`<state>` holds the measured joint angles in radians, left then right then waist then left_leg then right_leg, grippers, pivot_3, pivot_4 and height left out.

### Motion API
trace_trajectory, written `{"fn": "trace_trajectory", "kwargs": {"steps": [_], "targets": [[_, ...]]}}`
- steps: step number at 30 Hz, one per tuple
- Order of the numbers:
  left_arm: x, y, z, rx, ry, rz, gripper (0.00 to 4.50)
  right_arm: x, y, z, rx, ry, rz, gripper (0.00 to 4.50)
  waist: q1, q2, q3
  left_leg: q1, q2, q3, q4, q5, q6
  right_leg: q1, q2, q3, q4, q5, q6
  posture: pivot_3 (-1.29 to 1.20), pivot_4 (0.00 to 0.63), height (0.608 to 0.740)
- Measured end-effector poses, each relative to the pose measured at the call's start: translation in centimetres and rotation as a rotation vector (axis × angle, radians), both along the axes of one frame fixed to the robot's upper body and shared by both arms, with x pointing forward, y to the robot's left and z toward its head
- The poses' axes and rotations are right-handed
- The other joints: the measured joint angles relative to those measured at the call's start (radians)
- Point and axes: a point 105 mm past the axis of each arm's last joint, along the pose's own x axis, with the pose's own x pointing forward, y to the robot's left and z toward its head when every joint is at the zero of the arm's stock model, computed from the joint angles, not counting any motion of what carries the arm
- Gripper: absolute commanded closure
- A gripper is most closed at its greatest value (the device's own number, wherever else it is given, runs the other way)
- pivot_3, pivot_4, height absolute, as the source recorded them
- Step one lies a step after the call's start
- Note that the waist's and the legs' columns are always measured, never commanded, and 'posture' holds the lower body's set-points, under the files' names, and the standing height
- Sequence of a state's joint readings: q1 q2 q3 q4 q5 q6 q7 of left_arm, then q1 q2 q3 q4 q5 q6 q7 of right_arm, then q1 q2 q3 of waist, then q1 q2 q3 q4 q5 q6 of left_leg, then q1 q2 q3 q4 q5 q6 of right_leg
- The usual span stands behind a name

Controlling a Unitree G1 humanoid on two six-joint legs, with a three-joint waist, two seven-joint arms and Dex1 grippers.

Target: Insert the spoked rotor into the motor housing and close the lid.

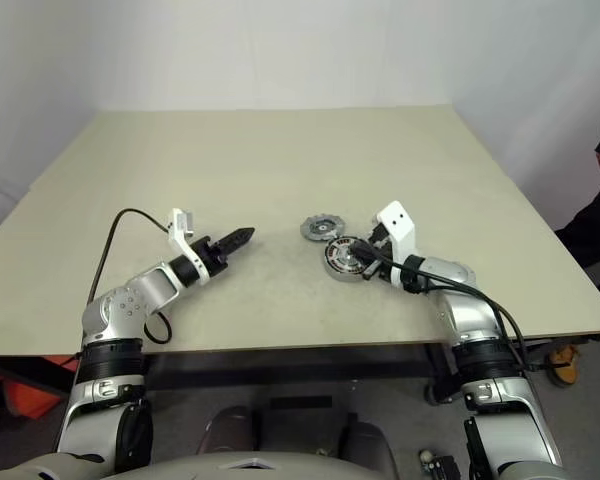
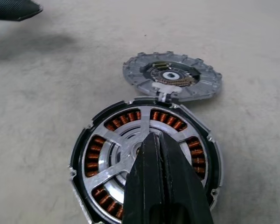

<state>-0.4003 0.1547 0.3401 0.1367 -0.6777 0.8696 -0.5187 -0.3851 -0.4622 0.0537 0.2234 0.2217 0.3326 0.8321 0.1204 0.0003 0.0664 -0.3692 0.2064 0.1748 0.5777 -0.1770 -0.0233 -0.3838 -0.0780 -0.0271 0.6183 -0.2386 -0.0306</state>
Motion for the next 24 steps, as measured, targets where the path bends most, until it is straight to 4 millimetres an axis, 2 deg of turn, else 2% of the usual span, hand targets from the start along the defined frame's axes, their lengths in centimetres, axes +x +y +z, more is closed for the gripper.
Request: {"fn": "trace_trajectory", "kwargs": {"steps": [4,6,7,10,12,15,19,24], "targets": [[-0.1,0.3,-0.1,0.006,-0.003,0.012,2.13,0.0,0.4,0.7,-0.001,-0.039,0.043,4.50,0.000,0.000,0.000,-0.001,0.000,0.000,0.000,0.000,0.000,-0.001,0.000,0.000,0.000,0.000,0.000,0.00,0.000,0.740],[0.0,0.5,0.2,0.017,-0.021,0.019,2.13,0.5,0.6,2.3,-0.024,-0.107,0.082,4.50,0.000,0.000,0.000,-0.001,0.000,0.000,0.000,0.000,0.000,-0.002,0.000,0.000,0.001,0.000,0.000,0.00,0.000,0.740],[0.0,0.6,0.4,0.029,-0.036,0.021,2.13,0.8,0.5,3.3,-0.089,-0.154,0.121,4.50,0.000,0.000,0.000,-0.001,0.000,0.000,0.000,0.000,0.000,-0.002,0.000,0.000,0.001,0.000,0.000,0.00,0.000,0.740],[0.0,0.6,0.8,0.081,-0.073,0.023,2.10,1.8,-1.1,5.6,-0.348,-0.257,0.233,3.88,0.001,0.000,0.000,-0.001,0.000,0.000,0.001,0.000,0.000,-0.001,0.000,0.000,0.001,0.000,0.000,0.00,0.000,0.740],[0.0,0.8,0.8,0.123,-0.090,0.029,2.10,2.2,-2.4,6.1,-0.502,-0.279,0.295,3.19,0.002,0.000,0.000,-0.001,0.000,0.000,0.001,0.000,0.000,-0.001,0.000,0.000,0.000,0.000,0.000,0.00,0.000,0.740],[0.1,0.6,0.8,0.169,-0.114,0.026,2.10,2.5,-3.2,5.6,-0.667,-0.258,0.414,2.14,-0.002,0.000,0.000,-0.002,0.000,0.000,0.002,0.000,0.001,-0.002,0.001,0.000,0.001,0.000,0.000,0.00,0.000,0.740],[0.1,0.5,0.8,0.186,-0.123,0.028,2.10,2.7,-3.2,4.9,-0.858,-0.285,0.582,0.78,-0.015,0.000,0.000,-0.008,0.000,0.000,0.005,0.000,0.001,-0.008,0.001,0.000,0.004,0.000,0.000,0.00,0.000,0.740],[-0.1,1.0,0.0,0.202,-0.103,0.056,2.10,2.5,-2.7,5.7,-0.986,-0.367,0.766,0.78,-0.026,0.000,0.000,-0.015,0.001,0.000,0.014,-0.003,0.006,-0.012,0.002,0.000,0.007,0.000,-0.001,0.00,0.000,0.740]]}}
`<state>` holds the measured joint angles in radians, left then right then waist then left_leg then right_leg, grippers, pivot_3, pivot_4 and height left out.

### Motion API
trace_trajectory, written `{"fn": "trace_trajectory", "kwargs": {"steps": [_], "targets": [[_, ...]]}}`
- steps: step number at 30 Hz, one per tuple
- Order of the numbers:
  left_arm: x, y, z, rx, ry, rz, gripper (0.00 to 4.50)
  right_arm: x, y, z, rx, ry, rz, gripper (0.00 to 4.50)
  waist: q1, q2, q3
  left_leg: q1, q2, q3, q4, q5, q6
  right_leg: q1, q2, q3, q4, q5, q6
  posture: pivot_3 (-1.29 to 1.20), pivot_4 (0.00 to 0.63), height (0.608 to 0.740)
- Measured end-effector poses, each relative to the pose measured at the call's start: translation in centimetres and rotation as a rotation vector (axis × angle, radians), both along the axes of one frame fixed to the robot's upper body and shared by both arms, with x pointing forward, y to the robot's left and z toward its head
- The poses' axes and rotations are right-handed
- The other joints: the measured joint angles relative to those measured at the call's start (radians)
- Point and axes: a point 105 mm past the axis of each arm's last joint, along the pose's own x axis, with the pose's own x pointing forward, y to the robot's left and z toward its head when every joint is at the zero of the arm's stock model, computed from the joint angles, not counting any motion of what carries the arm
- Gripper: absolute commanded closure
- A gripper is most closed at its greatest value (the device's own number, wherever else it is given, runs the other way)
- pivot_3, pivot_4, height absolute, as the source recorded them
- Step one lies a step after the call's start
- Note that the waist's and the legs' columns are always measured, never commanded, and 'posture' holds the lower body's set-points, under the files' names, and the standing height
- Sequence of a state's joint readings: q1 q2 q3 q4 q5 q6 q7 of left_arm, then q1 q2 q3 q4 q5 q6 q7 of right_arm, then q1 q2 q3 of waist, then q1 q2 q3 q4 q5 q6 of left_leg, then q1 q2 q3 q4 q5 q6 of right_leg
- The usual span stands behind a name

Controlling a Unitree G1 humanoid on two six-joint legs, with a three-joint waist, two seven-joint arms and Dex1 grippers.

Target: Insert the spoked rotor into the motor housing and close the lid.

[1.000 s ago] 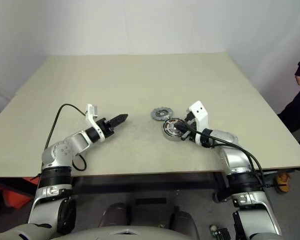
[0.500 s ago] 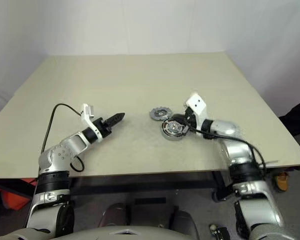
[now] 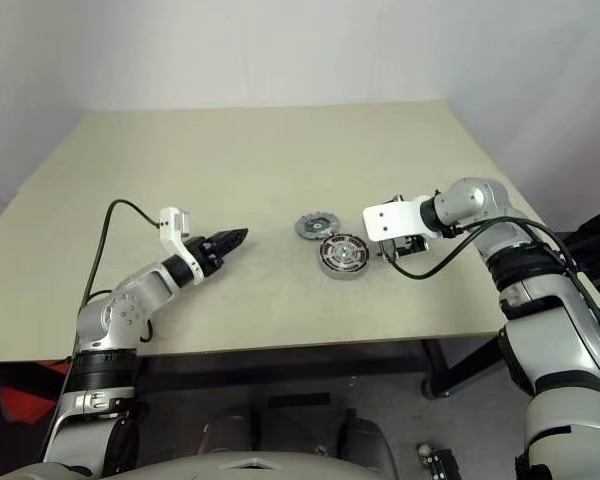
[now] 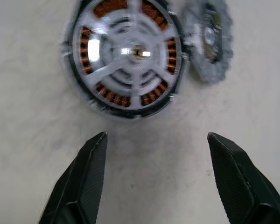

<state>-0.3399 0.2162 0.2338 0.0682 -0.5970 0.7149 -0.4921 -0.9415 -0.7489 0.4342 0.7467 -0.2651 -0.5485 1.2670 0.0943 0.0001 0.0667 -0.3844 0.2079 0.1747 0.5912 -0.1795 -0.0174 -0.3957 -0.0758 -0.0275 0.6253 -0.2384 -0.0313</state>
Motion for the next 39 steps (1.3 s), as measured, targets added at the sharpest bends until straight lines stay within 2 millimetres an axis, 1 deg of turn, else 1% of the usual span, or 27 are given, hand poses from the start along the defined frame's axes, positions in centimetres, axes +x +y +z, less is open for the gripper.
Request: {"fn": "trace_trajectory", "kwargs": {"steps": [6,8,10,14,16,21,24,28,36,39], "targets": [[0.0,0.4,-0.3,0.006,0.008,0.024,2.10,-1.0,1.2,0.2,-0.099,0.010,0.192,0.78,-0.002,0.000,0.000,-0.001,0.000,0.000,0.007,-0.003,0.003,0.001,-0.001,0.000,0.003,0.000,0.000,0.00,0.000,0.740],[0.0,0.4,-0.3,0.007,0.009,0.029,2.10,-1.2,1.8,-0.1,-0.115,0.017,0.240,0.78,-0.002,0.000,0.000,-0.001,0.000,0.000,0.008,-0.003,0.003,0.001,-0.002,0.000,0.006,0.000,0.000,0.00,0.000,0.740],[0.0,0.5,-0.4,0.009,0.010,0.035,2.10,-1.4,2.1,-0.9,-0.139,0.033,0.273,0.78,-0.001,0.000,0.000,-0.001,0.000,0.000,0.010,-0.003,0.003,0.000,-0.002,0.000,0.008,0.000,0.000,0.00,0.000,0.740],[0.0,0.6,-0.4,0.012,0.012,0.044,2.10,-1.5,2.2,-2.2,-0.158,0.066,0.280,0.78,-0.003,0.000,0.000,-0.001,0.000,0.000,0.012,-0.003,0.003,-0.001,-0.001,0.001,0.012,0.000,0.000,0.00,0.000,0.740],[-0.1,0.7,-0.5,0.013,0.014,0.046,2.10,-1.3,1.9,-2.6,-0.183,0.069,0.266,0.78,-0.003,0.000,0.000,-0.001,0.000,0.000,0.013,-0.002,0.002,-0.002,-0.001,0.002,0.013,0.000,0.000,0.00,0.000,0.740],[-0.3,0.8,-0.9,0.015,0.025,0.052,2.10,-0.5,1.2,-2.4,-0.214,0.038,0.233,0.78,-0.004,0.000,0.000,-0.001,0.001,0.000,0.014,-0.002,0.002,-0.002,-0.001,0.002,0.014,0.000,0.000,0.00,0.000,0.740],[-0.3,0.9,-0.9,0.016,0.024,0.053,2.10,-0.6,1.0,-2.8,-0.223,0.045,0.236,0.78,-0.004,0.000,0.000,-0.001,0.000,0.000,0.014,-0.002,0.002,-0.002,-0.001,0.002,0.014,0.000,0.000,0.00,0.000,0.740],[-0.3,1.0,-0.9,0.020,0.023,0.055,2.10,-0.7,1.2,-3.3,-0.226,0.055,0.249,0.78,-0.005,0.000,0.000,-0.001,0.001,0.000,0.014,-0.002,0.002,-0.003,-0.001,0.002,0.015,0.000,0.000,0.00,0.000,0.740],[-0.3,1.4,-0.7,0.031,0.019,0.063,2.10,-0.8,1.0,-3.5,-0.236,0.062,0.251,0.78,-0.005,0.000,0.000,-0.001,0.001,0.000,0.014,-0.002,0.002,-0.003,-0.001,0.002,0.015,0.000,0.000,0.00,0.000,0.740],[-0.3,1.4,-0.7,0.032,0.019,0.064,2.10,-0.8,1.1,-3.6,-0.237,0.066,0.254,1.37,-0.005,0.000,0.000,-0.001,0.001,0.000,0.014,-0.002,0.002,-0.003,-0.001,0.002,0.015,0.000,0.000,0.00,0.000,0.740]]}}
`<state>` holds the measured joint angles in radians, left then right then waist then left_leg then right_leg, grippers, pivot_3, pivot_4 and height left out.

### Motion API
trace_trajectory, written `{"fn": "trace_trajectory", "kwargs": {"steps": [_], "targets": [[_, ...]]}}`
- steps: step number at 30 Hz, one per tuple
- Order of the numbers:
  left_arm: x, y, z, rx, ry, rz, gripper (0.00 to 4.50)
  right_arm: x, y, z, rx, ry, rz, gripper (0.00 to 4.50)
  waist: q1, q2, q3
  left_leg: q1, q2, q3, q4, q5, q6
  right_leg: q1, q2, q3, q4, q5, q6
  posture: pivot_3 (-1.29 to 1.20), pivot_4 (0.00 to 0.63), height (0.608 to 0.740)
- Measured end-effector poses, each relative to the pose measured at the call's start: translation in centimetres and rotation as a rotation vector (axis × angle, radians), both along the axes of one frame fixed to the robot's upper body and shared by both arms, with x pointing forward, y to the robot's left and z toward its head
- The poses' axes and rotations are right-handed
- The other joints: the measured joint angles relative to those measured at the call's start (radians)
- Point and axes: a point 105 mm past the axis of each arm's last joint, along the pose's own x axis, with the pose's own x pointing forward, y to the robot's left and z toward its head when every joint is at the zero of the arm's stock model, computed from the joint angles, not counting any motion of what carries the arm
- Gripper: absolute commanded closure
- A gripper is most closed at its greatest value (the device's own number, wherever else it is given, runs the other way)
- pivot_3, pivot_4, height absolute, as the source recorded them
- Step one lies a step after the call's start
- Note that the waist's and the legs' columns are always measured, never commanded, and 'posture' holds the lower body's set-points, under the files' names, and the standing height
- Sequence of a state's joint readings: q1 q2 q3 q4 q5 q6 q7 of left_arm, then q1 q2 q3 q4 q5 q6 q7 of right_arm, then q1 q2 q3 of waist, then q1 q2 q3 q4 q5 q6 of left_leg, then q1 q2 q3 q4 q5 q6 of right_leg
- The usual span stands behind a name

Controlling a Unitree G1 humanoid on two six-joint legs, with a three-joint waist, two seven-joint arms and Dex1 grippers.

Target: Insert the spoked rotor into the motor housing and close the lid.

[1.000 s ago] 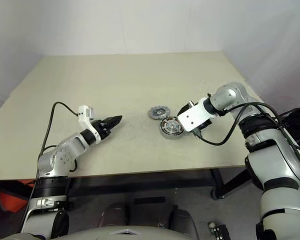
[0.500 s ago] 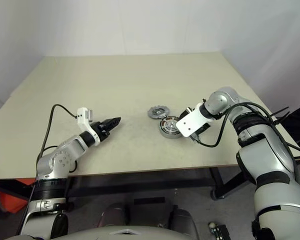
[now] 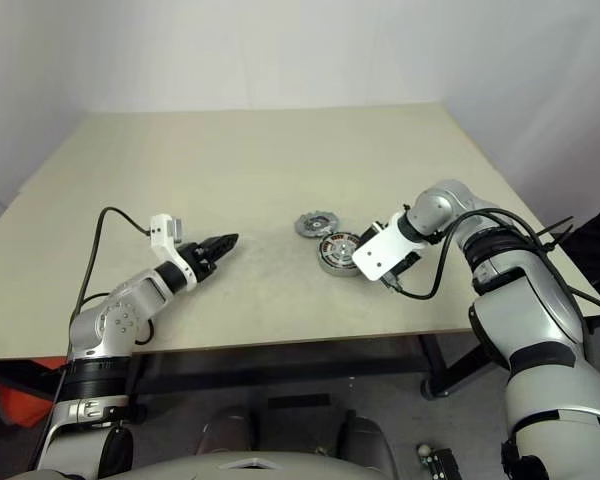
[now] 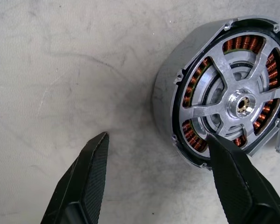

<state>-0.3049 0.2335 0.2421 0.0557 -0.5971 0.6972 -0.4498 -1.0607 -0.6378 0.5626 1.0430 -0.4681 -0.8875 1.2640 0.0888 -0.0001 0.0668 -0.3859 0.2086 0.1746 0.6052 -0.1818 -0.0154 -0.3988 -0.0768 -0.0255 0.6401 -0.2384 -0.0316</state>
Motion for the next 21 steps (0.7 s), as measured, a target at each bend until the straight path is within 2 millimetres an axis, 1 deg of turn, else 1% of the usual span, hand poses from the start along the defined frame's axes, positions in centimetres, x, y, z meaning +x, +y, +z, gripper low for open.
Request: {"fn": "trace_trajectory", "kwargs": {"steps": [3,4,9,14,17,19,21], "targets": [[0.00,0.04,0.01,0.002,0.000,0.001,2.10,0.01,0.03,0.01,0.003,-0.001,0.000,2.41,0.000,0.000,0.000,0.000,0.000,0.000,0.000,0.000,0.000,0.000,0.000,0.000,0.000,0.000,0.000,0.00,0.000,0.740],[0.00,0.04,0.01,0.002,0.000,0.001,2.10,0.05,0.11,0.05,0.008,-0.004,-0.001,2.70,0.000,0.000,0.000,0.000,0.000,0.000,0.000,0.000,0.000,0.000,0.000,0.000,0.000,0.000,0.000,0.00,0.000,0.740],[0.01,0.09,0.02,0.004,0.000,0.001,2.10,0.12,0.31,0.08,0.019,-0.011,0.001,2.70,-0.001,0.000,0.000,0.000,0.000,0.000,0.000,0.000,0.000,0.001,0.000,0.000,0.000,0.000,0.000,0.00,0.000,0.740],[0.01,0.10,0.02,0.004,0.000,0.002,2.10,0.38,0.67,-0.03,0.041,-0.023,-0.014,2.70,-0.012,0.000,0.000,0.001,0.000,0.000,0.001,0.000,0.000,0.001,0.000,0.000,0.001,0.000,0.000,0.00,0.000,0.740],[0.01,0.09,0.03,0.004,-0.001,0.001,2.10,0.62,0.85,-0.16,0.058,-0.031,-0.034,3.23,-0.020,0.000,0.000,0.001,0.000,0.000,0.001,0.000,0.000,0.001,0.000,0.000,0.001,0.000,0.000,0.00,0.000,0.740],[0.02,0.10,0.04,0.005,-0.001,0.002,2.10,0.82,0.94,-0.03,0.072,-0.041,-0.045,3.86,-0.021,0.000,0.000,0.001,0.000,0.000,0.001,0.000,0.000,0.001,0.000,0.000,0.001,0.000,0.000,0.00,0.000,0.740],[0.03,0.14,0.06,0.007,-0.003,0.003,2.10,0.81,0.95,-0.06,0.067,-0.039,-0.042,4.40,-0.021,-0.002,-0.001,0.003,0.001,0.000,0.001,0.000,0.000,0.002,0.001,0.000,0.001,0.000,0.000,0.00,0.000,0.740]]}}
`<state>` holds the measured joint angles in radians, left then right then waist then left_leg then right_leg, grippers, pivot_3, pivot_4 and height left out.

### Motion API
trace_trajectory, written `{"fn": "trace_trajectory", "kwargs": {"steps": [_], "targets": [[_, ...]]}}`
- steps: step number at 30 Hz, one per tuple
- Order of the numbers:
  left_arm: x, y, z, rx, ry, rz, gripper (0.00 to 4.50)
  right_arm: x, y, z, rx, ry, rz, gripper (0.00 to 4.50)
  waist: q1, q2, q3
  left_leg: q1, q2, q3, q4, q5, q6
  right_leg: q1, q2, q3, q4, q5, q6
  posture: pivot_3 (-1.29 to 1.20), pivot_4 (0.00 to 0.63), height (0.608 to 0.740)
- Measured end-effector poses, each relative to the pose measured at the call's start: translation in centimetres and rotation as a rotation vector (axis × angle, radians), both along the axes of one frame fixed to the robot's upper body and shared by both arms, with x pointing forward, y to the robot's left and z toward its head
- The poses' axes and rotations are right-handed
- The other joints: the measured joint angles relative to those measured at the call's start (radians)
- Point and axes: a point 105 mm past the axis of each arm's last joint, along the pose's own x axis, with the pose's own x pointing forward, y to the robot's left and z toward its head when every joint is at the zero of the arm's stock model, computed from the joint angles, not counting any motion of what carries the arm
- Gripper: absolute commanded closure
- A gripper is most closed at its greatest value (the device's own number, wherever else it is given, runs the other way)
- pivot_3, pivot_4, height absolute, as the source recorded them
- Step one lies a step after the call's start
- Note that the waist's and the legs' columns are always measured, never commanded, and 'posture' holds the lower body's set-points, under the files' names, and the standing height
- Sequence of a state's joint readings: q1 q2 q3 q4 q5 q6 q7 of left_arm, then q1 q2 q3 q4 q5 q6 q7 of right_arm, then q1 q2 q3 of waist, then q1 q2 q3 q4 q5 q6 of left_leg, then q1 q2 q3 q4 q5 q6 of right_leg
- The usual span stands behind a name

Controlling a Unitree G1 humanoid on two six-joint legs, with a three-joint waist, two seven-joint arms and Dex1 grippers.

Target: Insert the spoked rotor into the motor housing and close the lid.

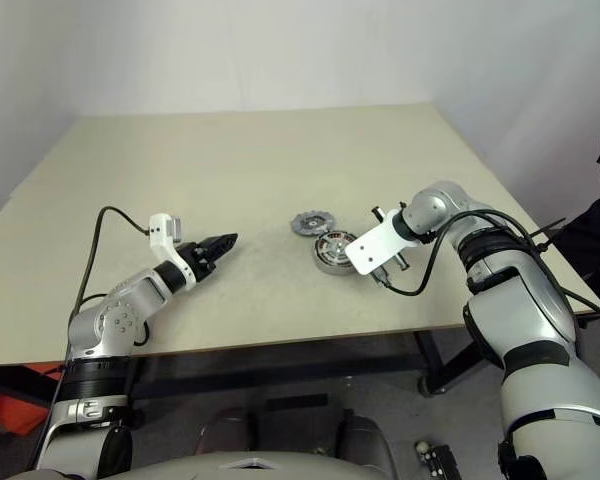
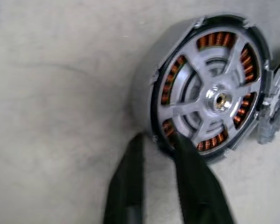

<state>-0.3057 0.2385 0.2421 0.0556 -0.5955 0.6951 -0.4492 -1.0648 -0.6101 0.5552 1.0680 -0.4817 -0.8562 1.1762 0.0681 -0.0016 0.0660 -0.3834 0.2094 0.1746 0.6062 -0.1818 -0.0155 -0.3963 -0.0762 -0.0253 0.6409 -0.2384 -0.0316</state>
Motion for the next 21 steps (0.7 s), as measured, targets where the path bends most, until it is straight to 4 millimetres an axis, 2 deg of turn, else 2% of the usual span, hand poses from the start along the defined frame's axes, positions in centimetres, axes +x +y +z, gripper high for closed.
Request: {"fn": "trace_trajectory", "kwargs": {"steps": [11,17,21], "targets": [[0.0,0.2,0.0,0.003,0.002,0.010,2.10,0.2,0.4,-0.2,0.036,0.008,-0.030,4.49,-0.002,0.000,0.000,0.001,0.000,0.000,0.001,0.000,0.000,0.001,0.000,0.000,0.000,0.000,0.000,0.00,0.000,0.740],[0.0,0.2,0.0,0.001,0.002,0.014,2.10,0.9,2.3,-0.4,0.267,0.202,-0.296,4.49,-0.023,0.000,0.000,-0.001,0.002,0.000,0.001,0.001,-0.001,-0.002,0.002,0.000,0.001,0.001,-0.002,0.00,0.000,0.740],[0.0,0.2,-0.2,0.001,0.007,0.018,2.10,0.5,3.7,0.4,0.407,0.382,-0.428,4.49,-0.022,0.000,0.001,-0.006,0.003,0.000,0.000,0.001,-0.001,-0.007,0.002,-0.001,0.001,0.001,-0.002,0.00,0.000,0.740]]}}
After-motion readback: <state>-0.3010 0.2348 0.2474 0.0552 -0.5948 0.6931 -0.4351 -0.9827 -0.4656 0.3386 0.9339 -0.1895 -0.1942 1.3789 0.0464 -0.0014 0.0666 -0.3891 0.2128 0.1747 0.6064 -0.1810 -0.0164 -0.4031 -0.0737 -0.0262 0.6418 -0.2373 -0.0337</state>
